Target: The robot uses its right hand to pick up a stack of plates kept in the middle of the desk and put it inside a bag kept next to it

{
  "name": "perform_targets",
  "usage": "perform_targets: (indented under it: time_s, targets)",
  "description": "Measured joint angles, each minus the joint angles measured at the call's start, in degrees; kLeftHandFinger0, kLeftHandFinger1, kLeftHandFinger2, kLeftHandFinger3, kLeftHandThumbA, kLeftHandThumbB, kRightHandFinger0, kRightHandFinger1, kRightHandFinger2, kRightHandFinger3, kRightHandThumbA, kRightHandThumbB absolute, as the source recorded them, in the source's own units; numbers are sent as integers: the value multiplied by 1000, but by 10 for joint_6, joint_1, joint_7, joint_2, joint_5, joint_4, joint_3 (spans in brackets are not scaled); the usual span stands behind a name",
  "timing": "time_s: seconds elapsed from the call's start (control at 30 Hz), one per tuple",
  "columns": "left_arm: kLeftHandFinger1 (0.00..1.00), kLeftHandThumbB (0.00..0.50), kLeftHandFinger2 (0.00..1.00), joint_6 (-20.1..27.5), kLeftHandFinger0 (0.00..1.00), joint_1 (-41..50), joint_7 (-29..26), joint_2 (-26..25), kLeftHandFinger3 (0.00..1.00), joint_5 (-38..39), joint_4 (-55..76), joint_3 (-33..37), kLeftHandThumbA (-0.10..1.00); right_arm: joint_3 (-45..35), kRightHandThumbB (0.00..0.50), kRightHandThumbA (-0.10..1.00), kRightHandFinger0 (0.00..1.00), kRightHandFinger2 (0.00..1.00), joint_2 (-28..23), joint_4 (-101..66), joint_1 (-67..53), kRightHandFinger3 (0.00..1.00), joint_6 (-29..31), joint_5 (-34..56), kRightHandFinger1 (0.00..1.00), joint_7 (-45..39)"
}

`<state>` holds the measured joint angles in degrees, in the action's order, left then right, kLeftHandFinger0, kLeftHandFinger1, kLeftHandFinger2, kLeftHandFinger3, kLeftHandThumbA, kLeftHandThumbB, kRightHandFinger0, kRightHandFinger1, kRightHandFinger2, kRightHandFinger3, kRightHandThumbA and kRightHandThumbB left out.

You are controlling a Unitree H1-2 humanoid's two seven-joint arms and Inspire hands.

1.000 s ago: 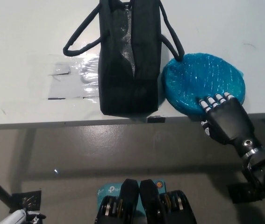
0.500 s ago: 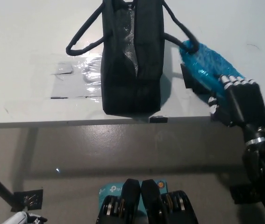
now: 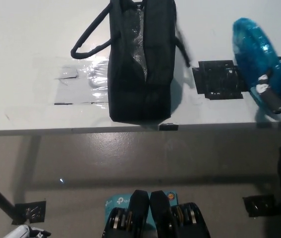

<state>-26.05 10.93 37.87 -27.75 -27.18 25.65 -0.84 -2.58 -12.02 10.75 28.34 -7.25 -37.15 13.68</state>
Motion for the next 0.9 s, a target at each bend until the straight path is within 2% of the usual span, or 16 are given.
perform_targets:
  time_s: [0.07,0.1,0.13,0.2,0.3,0.53,0.57,0.63,0.67,0.7,0.77,0.8,0.9]
  targets:
    - [718,0,796,0,713,0,0,0,880,0,0,0,142,-22,59,-100,0,20,5,-7,0,92,-6,23,0,-5]
    - [727,0,809,0,725,0,0,0,900,0,0,0,165,-35,77,-100,0,4,6,-10,0,68,-10,36,0,-8]
    - [730,0,814,0,730,0,0,0,907,0,0,0,176,-47,117,-100,0,0,8,-13,0,65,-14,49,0,-11]
    - [732,0,816,0,741,0,0,0,908,0,0,0,194,-69,126,-100,0,0,13,-16,1,79,-23,73,0,-15]
    - [703,0,781,0,706,0,0,0,876,0,0,0,164,-101,165,-100,0,0,18,-23,4,97,-37,108,0,-21]
    - [714,0,791,0,712,1,0,0,884,0,0,0,181,-164,148,-100,0,0,26,-25,24,127,-83,192,0,-44]
    - [724,0,798,0,724,1,0,0,887,1,0,0,189,-171,128,-100,0,0,27,-25,27,101,-89,203,0,-48]
    - [726,0,801,0,729,2,0,0,887,0,0,0,185,-182,133,-100,0,0,29,-25,39,73,-102,226,0,-56]
    - [733,0,807,0,739,2,0,0,890,0,0,-1,174,-185,169,-100,0,0,30,-25,45,44,-108,235,0,-59]
    - [731,0,806,0,738,2,0,0,889,0,0,-1,174,-187,174,-100,0,0,31,-26,52,41,-114,244,0,-62]
    - [728,0,804,0,736,2,0,0,888,0,0,-1,175,-192,178,-100,0,0,36,-31,76,36,-131,267,0,-71]
    - [715,0,788,0,723,2,0,0,873,0,0,-1,187,-193,151,-100,0,12,37,-34,87,27,-140,278,0,-75]
    - [713,0,784,0,719,2,0,0,869,0,0,-1,184,-192,153,-100,0,11,45,-48,124,22,-158,303,0,-82]
